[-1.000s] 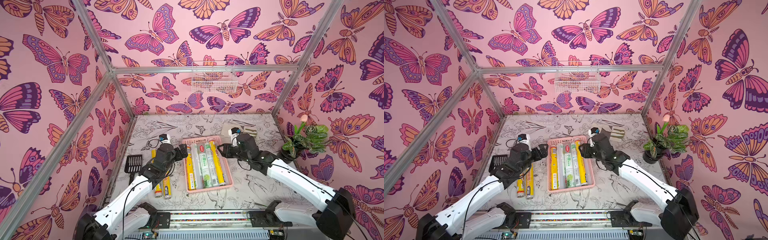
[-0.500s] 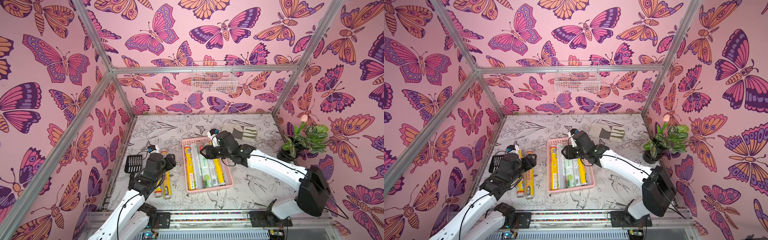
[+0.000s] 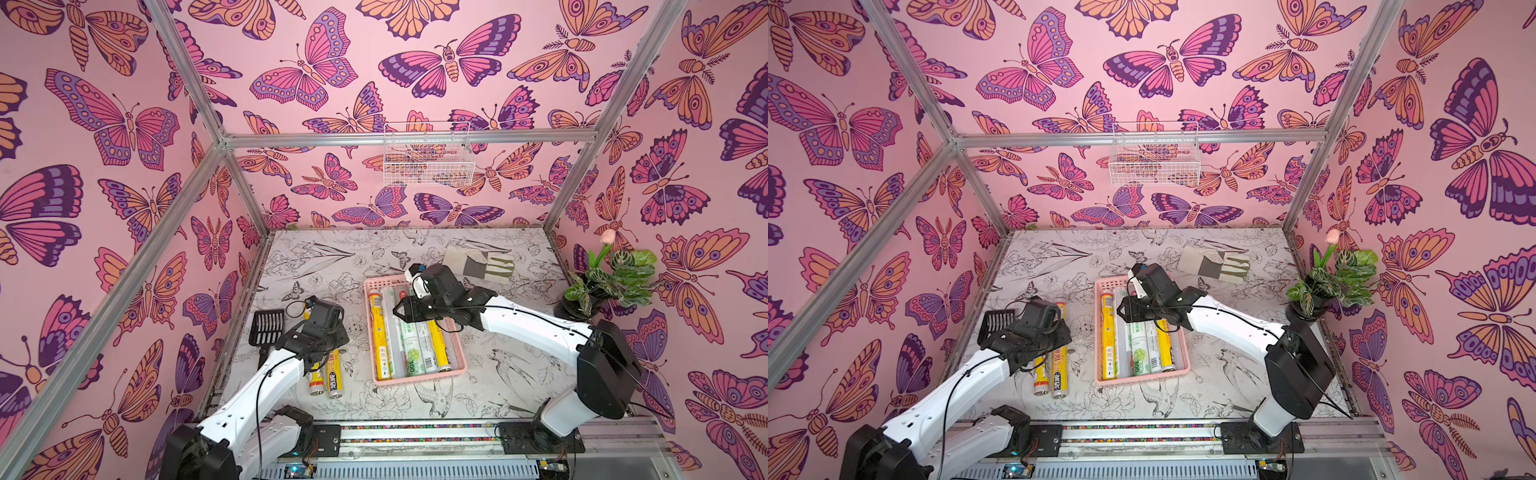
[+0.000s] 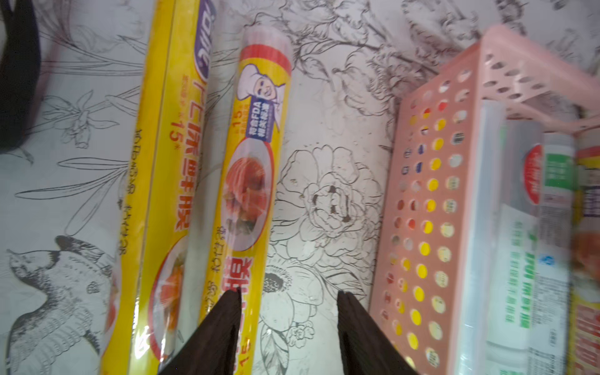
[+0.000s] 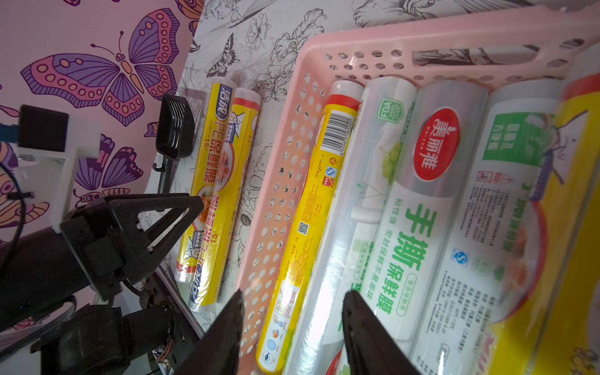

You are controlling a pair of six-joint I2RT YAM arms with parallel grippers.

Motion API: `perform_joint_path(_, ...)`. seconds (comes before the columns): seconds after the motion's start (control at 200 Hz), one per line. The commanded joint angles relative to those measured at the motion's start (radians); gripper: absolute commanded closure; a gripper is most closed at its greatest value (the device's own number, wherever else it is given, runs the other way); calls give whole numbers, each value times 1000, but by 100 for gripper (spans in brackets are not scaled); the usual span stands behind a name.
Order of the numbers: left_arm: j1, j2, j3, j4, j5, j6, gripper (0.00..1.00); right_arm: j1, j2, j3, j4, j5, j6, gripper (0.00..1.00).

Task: Put the plastic wrap into the basket
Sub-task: Pick up the plastic wrap from the center of the board.

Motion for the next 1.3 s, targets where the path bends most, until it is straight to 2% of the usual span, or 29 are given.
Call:
perform_joint_path(0.0, 5, 58, 29, -63, -65, 41, 53, 6, 18, 37, -29, -8, -13, 48)
perform_joint_path(0.345, 5, 206, 72, -93, -91, 71, 49, 6, 30, 46, -50, 2, -12, 48)
perform_joint_path(0.741, 8, 353, 106, -97, -106, 111, 51, 6, 40, 52, -62, 1, -17, 47)
perform_joint_path(1.127, 13, 503, 161, -90, 7, 134, 51, 6, 49, 57, -79, 4, -28, 47)
perform_joint_path(1.297, 12, 509, 167, -91, 8, 135, 45, 6, 46, 58, -90, 9, -36, 47)
